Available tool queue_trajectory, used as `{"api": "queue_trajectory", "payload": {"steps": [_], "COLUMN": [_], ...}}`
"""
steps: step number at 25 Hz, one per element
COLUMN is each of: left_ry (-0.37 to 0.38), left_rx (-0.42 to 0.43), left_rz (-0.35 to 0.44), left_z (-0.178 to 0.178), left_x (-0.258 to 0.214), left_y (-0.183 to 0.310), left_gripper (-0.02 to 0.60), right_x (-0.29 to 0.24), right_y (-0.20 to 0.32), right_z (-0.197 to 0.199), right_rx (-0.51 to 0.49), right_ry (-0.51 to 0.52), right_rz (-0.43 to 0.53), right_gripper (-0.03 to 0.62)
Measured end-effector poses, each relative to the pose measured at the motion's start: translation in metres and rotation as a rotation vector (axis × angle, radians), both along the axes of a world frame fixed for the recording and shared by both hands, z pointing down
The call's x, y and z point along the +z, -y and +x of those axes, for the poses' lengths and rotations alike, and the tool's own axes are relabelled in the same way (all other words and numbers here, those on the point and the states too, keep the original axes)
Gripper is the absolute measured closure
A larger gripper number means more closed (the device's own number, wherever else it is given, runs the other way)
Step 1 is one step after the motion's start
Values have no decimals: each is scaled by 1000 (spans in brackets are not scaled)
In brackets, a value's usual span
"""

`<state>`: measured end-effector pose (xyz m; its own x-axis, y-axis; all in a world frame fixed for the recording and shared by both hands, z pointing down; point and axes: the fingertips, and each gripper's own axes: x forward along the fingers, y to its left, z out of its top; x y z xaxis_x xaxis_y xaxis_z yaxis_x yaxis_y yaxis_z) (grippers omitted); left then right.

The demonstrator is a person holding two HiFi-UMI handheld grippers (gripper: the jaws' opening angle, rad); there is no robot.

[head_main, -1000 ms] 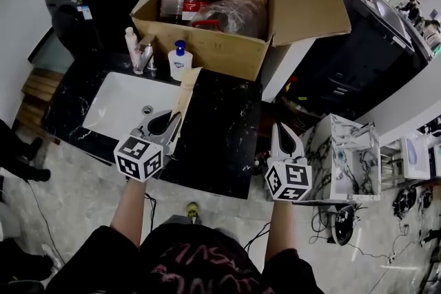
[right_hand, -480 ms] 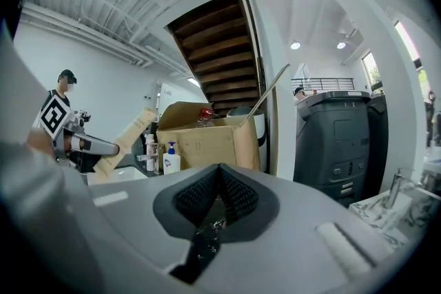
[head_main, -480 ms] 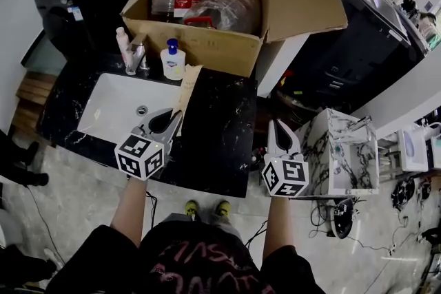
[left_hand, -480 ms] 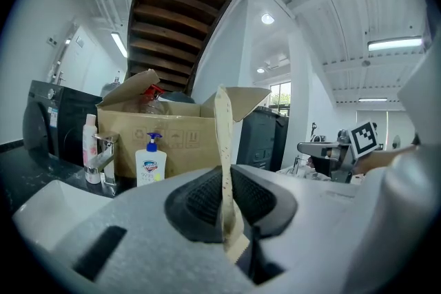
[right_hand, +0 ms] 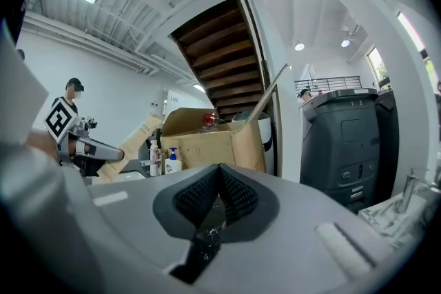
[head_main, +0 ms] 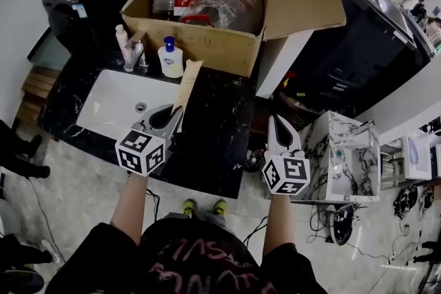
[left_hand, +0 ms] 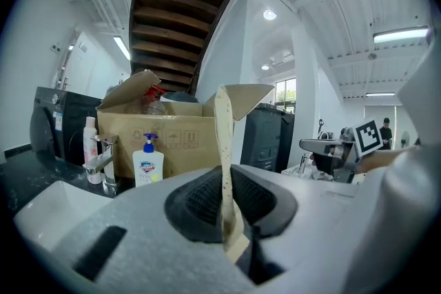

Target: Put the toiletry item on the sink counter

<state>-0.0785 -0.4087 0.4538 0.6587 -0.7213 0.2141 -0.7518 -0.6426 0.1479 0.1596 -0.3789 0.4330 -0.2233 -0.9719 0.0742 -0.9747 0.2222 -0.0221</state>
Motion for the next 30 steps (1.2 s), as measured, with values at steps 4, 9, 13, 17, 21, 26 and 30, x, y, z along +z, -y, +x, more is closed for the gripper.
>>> {"api": "queue_trajectory", "payload": {"steps": [4, 9, 13, 17, 21, 26, 30], "left_ry": [26, 44, 64, 93, 112, 148, 174], "left_rx": [-13, -27, -27, -20, -27, -23, -34], "left_rz": [-16, -34, -54, -90, -143, -203, -245], "left_z": [10, 20, 29, 39, 44, 49, 45], "left_x": [6, 14, 25, 41, 60, 83, 100], "left_y": [0, 2, 8, 11, 11, 5, 3], "left_gripper": [545, 543, 543, 543, 543, 543, 543], "right_x": [4, 6, 8, 11, 12, 13, 12], "right_y": [1, 5, 9, 10, 8, 4, 5], "right_z": [10, 18, 23, 27, 32, 36, 34], "right_rx": [-5, -13, -16, -15, -12, -12, -21], "right_ry": [13, 28, 30, 31, 36, 48, 44], "right_rz": [0, -2, -6, -11, -13, -14, -16], "right_gripper": [582, 582, 582, 582, 582, 582, 582]}}
